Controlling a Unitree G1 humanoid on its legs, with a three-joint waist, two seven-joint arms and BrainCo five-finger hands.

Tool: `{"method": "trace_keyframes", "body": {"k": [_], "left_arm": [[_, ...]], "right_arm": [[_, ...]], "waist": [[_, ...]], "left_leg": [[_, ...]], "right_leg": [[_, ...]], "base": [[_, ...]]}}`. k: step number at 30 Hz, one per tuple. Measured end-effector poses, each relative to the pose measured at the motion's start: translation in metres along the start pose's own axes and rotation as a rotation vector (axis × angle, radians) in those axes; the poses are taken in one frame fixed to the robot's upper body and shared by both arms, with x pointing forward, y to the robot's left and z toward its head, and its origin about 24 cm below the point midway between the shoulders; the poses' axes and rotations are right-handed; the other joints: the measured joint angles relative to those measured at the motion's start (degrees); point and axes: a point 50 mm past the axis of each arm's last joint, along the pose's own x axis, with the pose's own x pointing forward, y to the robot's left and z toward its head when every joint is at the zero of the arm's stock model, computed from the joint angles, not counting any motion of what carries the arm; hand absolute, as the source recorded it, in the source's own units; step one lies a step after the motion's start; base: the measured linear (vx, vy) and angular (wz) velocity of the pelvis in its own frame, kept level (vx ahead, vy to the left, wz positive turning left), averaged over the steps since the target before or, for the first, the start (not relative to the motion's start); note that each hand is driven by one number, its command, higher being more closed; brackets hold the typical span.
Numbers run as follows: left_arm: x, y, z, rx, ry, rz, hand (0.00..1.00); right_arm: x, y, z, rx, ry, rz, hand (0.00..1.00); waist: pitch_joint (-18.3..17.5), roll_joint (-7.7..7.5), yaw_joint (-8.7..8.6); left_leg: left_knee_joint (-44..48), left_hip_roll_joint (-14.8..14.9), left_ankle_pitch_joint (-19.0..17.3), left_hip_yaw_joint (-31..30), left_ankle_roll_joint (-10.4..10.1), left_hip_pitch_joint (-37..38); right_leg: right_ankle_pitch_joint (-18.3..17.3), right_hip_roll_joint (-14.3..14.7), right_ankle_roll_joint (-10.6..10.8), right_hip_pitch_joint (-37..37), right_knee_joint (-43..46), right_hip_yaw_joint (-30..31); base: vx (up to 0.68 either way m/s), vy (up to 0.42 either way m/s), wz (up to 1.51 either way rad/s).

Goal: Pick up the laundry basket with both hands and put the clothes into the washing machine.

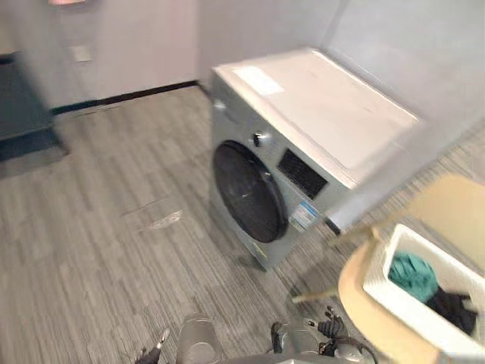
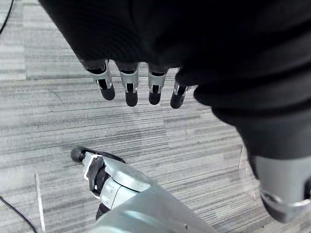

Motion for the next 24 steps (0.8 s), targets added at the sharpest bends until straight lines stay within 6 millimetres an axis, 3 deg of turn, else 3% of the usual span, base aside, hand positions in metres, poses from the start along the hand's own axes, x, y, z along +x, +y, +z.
{"method": "trace_keyframes", "body": {"k": [2,3,5,6,8,10,13,18,20,21,22,24], "left_arm": [[0.0,0.005,-0.006,0.023,0.017,-0.01,0.0],[0.001,0.002,-0.005,0.065,0.025,-0.03,0.0],[0.002,-0.004,0.0,0.079,0.012,-0.054,0.0],[0.004,-0.008,0.005,0.085,-0.002,-0.076,0.0],[0.004,-0.014,0.009,0.088,-0.019,-0.09,0.0],[0.005,-0.023,0.019,0.11,-0.05,-0.104,0.0],[0.004,-0.033,0.026,0.116,-0.079,-0.108,0.0],[0.004,-0.047,0.041,0.141,-0.135,-0.115,0.0],[0.012,-0.031,0.066,0.115,-0.163,-0.054,0.0],[0.017,-0.021,0.096,0.159,-0.228,-0.049,0.0],[0.017,-0.021,0.104,0.188,-0.257,-0.04,0.0],[0.004,-0.044,0.114,0.215,-0.365,-0.1,0.0]], "right_arm": [[-0.012,0.019,0.012,-0.062,-0.094,0.101,0.0],[-0.01,0.027,0.023,-0.106,-0.142,0.16,0.0],[-0.008,0.029,0.032,-0.126,-0.175,0.179,0.0],[-0.007,0.03,0.041,-0.156,-0.22,0.194,0.0],[-0.007,0.032,0.062,-0.23,-0.325,0.216,0.0],[-0.005,0.033,0.091,-0.321,-0.449,0.231,0.0],[-0.006,0.045,0.107,-0.371,-0.516,0.27,0.0],[-0.024,0.093,0.106,-0.469,-0.573,0.468,0.0],[-0.037,0.121,0.112,-0.538,-0.639,0.6,0.0],[-0.055,0.14,0.115,-0.524,-0.685,0.722,0.0],[-0.062,0.147,0.114,-0.516,-0.701,0.779,0.0],[-0.075,0.164,0.107,-0.513,-0.699,0.899,0.0]], "waist": [[-0.35,-0.34,-0.13],[-0.55,0.33,-0.2],[-0.87,0.46,-0.51],[-1.42,1.52,-0.24],[-3.12,1.92,0.01],[-3.48,3.39,-0.14],[-3.71,4.72,-0.08],[-4.23,5.28,0.03],[-4.28,5.36,0.02],[-4.28,5.36,0.26],[-4.26,5.38,0.46],[-4.67,5.96,0.2]], "left_leg": [[-3.05,1.34,-0.11,6.62,0.19,4.19],[-4.38,2.41,0.2,8.48,-0.45,5.0],[-5.93,2.23,1.1,8.23,-1.07,6.18],[-9.4,1.36,3.15,7.29,-0.76,7.01],[-14.68,0.48,5.99,8.37,-1.3,8.42],[-18.2,-0.14,8.29,9.6,-1.74,9.9],[-22.29,-1.75,10.06,9.93,-1.77,12.95],[-26.12,-4.1,11.65,9.59,-1.48,14.95],[-25.98,-4.39,11.78,9.29,-1.4,14.68],[-26.06,-4.58,12.39,8.69,-1.29,14.59],[-26.2,-4.84,12.85,8.18,-1.12,14.56],[-27.12,-6.23,13.53,6.67,-0.67,14.73]], "right_leg": [[-2.35,-5.94,-2.47,1.72,5.21,-18.77],[-4.87,-6.1,-3.15,4.04,3.25,-24.58],[-2.22,-5.37,-3.57,5.2,-0.56,-27.77],[0.45,-2.67,-3.88,6.08,-5.61,-26.8],[3.79,-0.01,-4.13,6.32,-11.76,-24.53],[7.92,1.95,-4.7,7.43,-17.83,-23.37],[10.99,2.76,-4.31,10.27,-23.19,-22.3],[13.81,2.49,-3.35,13.26,-28.87,-22.4],[14.37,2.36,-3.48,13.14,-29.34,-22.35],[14.58,2.2,-3.6,13.51,-29.49,-22.67],[14.65,1.93,-3.57,13.89,-29.61,-22.99],[14.78,0.9,-3.27,14.24,-29.8,-23.37]], "base": [[-0.13,0.007,-1.64],[-0.08,-0.034,-1.32],[0.0,-0.015,-0.61],[0.05,-0.002,-0.56],[0.08,-0.038,-0.64],[0.09,-0.018,-0.5],[0.06,0.036,-0.25],[0.01,0.053,0.04],[-0.02,0.038,0.04],[-0.05,0.021,0.15],[-0.07,0.031,0.26],[-0.06,0.062,0.25]]}}
